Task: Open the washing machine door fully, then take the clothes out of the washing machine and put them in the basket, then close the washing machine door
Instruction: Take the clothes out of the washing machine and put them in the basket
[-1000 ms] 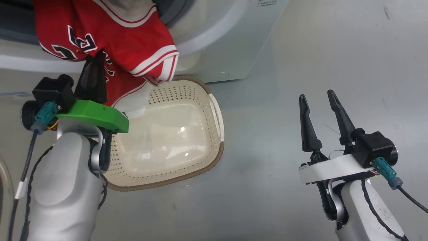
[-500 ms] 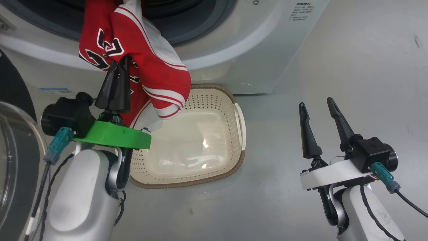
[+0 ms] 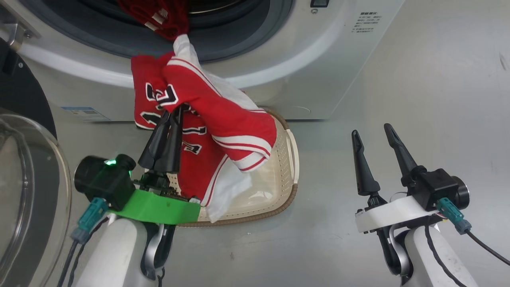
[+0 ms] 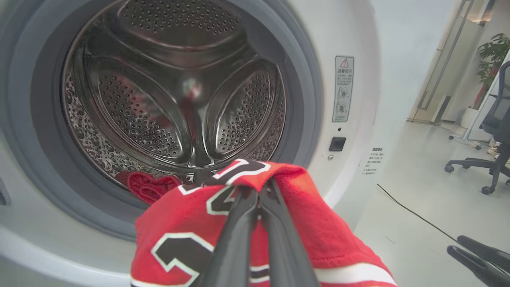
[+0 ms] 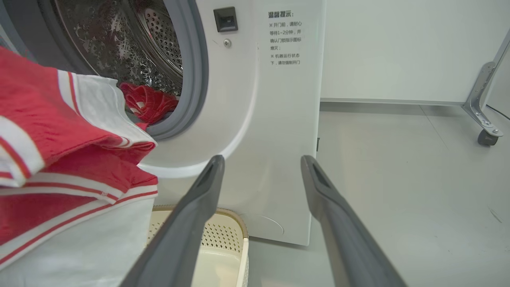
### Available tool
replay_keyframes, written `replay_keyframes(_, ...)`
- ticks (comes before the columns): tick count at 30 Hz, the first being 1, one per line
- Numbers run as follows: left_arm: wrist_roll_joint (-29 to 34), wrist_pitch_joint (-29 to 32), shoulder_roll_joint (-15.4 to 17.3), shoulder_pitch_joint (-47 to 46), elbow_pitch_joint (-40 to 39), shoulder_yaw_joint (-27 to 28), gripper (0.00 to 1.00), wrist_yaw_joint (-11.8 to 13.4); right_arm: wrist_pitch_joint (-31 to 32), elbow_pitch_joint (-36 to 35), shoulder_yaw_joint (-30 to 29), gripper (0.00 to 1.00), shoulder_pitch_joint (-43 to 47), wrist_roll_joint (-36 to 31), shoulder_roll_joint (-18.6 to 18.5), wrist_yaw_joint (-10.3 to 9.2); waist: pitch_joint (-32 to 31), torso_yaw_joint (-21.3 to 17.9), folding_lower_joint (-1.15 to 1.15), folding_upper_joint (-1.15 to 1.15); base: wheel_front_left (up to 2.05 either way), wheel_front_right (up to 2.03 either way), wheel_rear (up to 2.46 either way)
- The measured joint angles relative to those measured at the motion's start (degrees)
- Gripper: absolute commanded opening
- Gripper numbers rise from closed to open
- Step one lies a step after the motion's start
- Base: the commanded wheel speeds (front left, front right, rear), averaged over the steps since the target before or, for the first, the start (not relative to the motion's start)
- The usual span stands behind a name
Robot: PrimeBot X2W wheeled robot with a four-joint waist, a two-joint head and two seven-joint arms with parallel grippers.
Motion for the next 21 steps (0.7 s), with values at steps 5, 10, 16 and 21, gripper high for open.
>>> replay_keyframes(5,0.0,1.5,1.1,4.2,2.6,0.3,0.0,0.6,0.0,0.3,1.0,1.0,0.0,0.0,0.2,0.69,-0.1,-0.5,0.0,0.0,0.0,0.0,0.0)
replay_keyframes(10,0.0,4.4,2.2,5.8,6.5,-1.2,0.0,0.5,0.0,0.3,1.8,1.0,-0.1,0.0,0.5,1.0,0.5,-2.2,0.0,0.0,0.0,0.0,0.0)
replay_keyframes(16,0.0,6.9,3.5,5.5,10.0,-1.5,0.0,0.2,0.0,0.0,2.3,1.0,-0.1,0.0,0.6,0.99,1.9,-4.7,0.0,0.0,0.0,0.0,0.0)
replay_keyframes(21,0.0,9.1,4.8,3.1,13.4,-0.8,0.0,0.1,0.0,-0.8,3.1,1.0,-0.4,0.1,0.8,0.99,3.9,-6.9,0.0,0.0,0.0,0.0,0.0)
